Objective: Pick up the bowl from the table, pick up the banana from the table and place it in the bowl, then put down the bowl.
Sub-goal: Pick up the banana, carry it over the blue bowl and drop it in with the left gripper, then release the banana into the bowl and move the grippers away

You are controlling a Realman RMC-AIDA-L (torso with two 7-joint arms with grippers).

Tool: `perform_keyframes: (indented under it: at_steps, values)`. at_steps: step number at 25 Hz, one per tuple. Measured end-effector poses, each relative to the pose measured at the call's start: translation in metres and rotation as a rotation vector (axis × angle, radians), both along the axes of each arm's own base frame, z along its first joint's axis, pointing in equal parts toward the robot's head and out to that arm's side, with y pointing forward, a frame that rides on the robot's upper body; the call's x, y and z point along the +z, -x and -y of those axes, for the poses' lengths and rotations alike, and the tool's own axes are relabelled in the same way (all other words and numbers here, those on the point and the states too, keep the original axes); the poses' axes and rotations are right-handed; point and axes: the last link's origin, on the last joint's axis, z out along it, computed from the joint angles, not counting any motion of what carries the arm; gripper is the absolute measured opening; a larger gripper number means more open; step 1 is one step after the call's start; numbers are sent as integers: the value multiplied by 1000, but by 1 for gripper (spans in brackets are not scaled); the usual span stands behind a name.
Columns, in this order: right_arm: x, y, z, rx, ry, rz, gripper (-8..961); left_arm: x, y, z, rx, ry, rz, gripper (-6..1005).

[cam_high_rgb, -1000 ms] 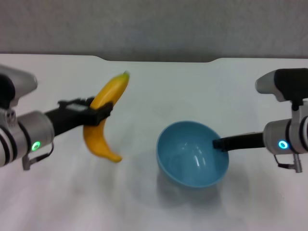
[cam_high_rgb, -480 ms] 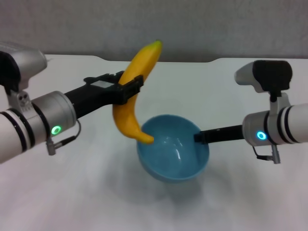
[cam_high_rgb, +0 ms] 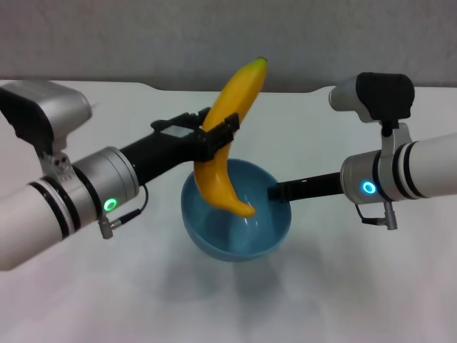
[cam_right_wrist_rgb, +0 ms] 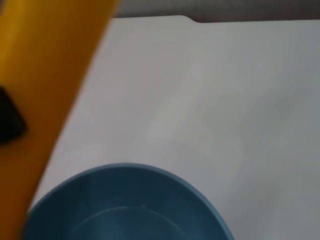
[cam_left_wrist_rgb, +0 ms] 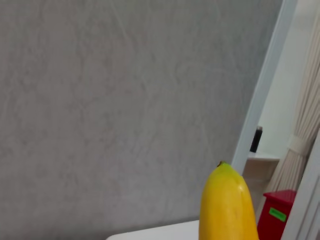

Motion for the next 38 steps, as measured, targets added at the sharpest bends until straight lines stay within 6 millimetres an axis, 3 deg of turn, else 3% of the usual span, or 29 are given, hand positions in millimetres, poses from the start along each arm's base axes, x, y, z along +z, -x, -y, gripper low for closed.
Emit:
perform_keyframes:
  at_steps: [17, 28, 34, 38]
  values:
    - [-3, 19, -2, 53, 12, -13, 109, -30, 13, 9, -38, -38, 42, 498]
    - [-4, 21, -1, 59, 16, -20, 115, -30, 20, 7, 8, -52, 76, 625]
    - [-3, 14, 0, 40, 14, -16, 119, -23, 20, 7, 1, -63, 115, 851]
    - [-2, 7, 0, 22, 12, -8, 121, -15, 22, 7, 10, -84, 149, 872]
